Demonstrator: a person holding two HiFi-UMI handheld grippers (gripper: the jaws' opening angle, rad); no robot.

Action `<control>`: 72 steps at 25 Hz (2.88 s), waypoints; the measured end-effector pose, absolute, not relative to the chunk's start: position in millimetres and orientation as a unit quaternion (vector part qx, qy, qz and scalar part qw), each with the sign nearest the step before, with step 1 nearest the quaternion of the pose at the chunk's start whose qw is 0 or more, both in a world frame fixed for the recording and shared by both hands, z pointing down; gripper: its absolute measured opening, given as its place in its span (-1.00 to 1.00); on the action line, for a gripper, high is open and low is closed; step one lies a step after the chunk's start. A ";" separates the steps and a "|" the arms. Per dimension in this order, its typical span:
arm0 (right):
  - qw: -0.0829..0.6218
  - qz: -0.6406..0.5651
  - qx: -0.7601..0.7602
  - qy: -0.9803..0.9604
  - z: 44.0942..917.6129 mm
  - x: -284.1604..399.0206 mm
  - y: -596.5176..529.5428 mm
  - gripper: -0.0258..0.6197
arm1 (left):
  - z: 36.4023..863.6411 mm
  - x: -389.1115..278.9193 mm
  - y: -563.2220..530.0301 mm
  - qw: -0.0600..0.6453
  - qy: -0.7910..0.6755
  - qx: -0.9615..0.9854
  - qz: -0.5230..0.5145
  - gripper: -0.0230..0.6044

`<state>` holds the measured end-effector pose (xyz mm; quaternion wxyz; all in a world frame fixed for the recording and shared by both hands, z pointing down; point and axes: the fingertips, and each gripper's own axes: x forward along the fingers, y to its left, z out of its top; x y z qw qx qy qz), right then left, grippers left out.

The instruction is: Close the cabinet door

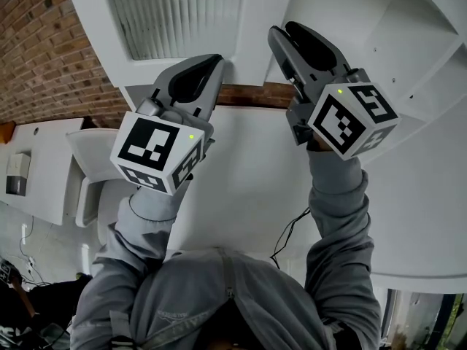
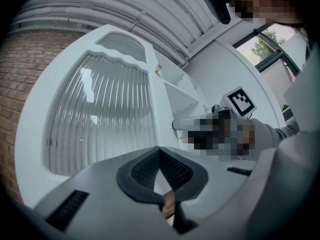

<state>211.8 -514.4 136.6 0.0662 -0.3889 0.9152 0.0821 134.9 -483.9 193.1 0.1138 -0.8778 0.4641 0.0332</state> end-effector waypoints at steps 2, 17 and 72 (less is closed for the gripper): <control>0.056 0.098 -0.408 0.906 137.4 210.6 -509.0 -0.52 | 194.0 131.2 -475.9 0.113 0.460 -0.880 0.033 -0.91; 0.025 0.064 -0.482 0.873 173.3 192.1 -448.1 -0.82 | 199.4 79.4 -404.7 0.099 0.435 -0.893 0.048 -0.91; 0.016 0.065 -0.543 0.837 345.7 25.1 -224.7 -0.84 | 361.3 -85.9 -224.3 0.011 0.536 -0.844 -0.003 -0.91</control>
